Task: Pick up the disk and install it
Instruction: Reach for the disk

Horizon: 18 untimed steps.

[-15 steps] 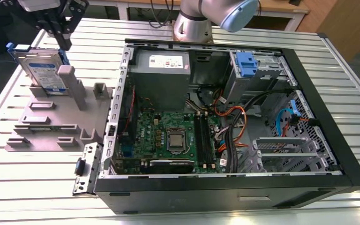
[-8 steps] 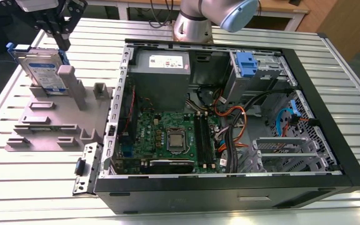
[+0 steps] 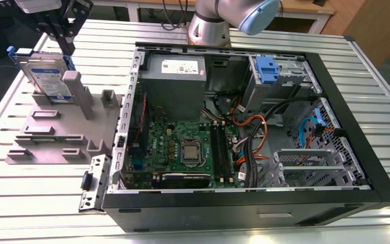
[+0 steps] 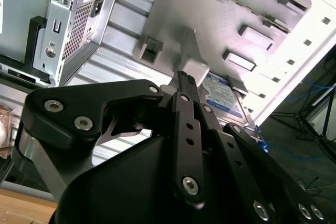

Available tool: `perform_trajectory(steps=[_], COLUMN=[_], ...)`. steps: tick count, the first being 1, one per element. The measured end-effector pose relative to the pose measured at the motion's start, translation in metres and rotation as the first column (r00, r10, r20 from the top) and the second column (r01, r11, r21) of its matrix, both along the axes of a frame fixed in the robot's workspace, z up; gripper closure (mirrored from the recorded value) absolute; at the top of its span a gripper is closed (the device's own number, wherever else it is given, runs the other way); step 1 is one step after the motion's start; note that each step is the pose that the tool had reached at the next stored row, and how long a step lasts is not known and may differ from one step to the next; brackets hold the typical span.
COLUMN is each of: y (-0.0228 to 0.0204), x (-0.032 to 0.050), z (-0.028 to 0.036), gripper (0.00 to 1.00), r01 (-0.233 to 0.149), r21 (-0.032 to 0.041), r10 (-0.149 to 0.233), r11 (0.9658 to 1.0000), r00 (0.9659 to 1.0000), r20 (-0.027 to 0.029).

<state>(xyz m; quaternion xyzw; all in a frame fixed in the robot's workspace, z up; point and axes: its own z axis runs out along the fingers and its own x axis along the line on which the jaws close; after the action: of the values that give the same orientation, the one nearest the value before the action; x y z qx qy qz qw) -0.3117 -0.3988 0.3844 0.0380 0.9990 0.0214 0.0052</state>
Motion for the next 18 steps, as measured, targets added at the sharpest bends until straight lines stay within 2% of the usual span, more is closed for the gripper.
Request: perform_trajectory(steps=[18], y=[0.0], x=[-0.005], z=[-0.0016], gripper=[0.89], r01=[0.0], r21=[0.0], r10=[0.0], r11=[1.0], r00=[1.0], r20=[-0.0043])
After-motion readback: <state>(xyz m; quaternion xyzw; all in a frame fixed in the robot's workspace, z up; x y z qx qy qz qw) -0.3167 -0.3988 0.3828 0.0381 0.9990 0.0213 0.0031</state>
